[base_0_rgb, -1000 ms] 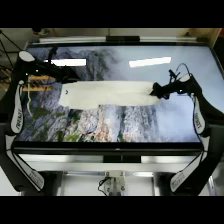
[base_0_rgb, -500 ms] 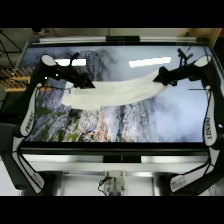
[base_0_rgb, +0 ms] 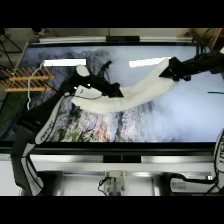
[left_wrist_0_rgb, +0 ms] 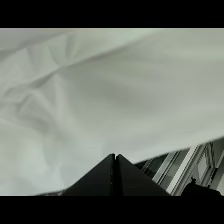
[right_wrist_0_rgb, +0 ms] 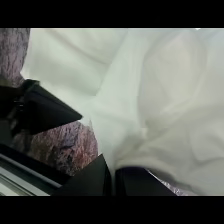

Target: Fold the shirts.

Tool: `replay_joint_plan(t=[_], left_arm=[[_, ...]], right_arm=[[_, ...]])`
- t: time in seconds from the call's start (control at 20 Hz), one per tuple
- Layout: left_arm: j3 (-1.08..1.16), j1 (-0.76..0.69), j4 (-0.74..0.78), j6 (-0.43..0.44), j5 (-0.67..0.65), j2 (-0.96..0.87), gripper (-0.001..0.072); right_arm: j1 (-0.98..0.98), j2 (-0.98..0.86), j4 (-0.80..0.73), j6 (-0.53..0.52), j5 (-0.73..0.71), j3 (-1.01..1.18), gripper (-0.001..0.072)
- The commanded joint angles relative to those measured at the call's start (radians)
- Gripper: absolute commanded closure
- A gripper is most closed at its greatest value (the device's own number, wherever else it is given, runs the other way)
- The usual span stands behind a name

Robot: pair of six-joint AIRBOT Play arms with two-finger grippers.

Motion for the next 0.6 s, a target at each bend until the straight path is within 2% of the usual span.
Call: replay_joint_plan(t=[0.0,0.2,0.3,0.4,0.55], left_arm=[[0.0,-0.131,-0.04,-0.064,0.187,-0.056,0.0679],[0.0,-0.238,-0.207,-0.097,0.366,-0.146,0.0679],[0.0,-0.227,-0.186,-0.092,0.378,-0.136,0.0681],[0.0,-0.173,-0.023,-0.114,0.312,-0.079,0.0683],[0.0,-0.059,0.321,-0.15,0.082,0.063,0.0683]], right_arm=[[0.002,0.071,0.006,0.027,0.08,0.001,0.0666],[0.002,0.112,0.006,0.069,0.101,0.001,0.0666],[0.019,0.111,-0.031,0.074,0.091,0.0,0.0666],[0.07,0.101,-0.096,0.076,0.041,-0.001,0.0666],[0.185,0.06,-0.116,0.074,-0.112,0.0,0.0666]])
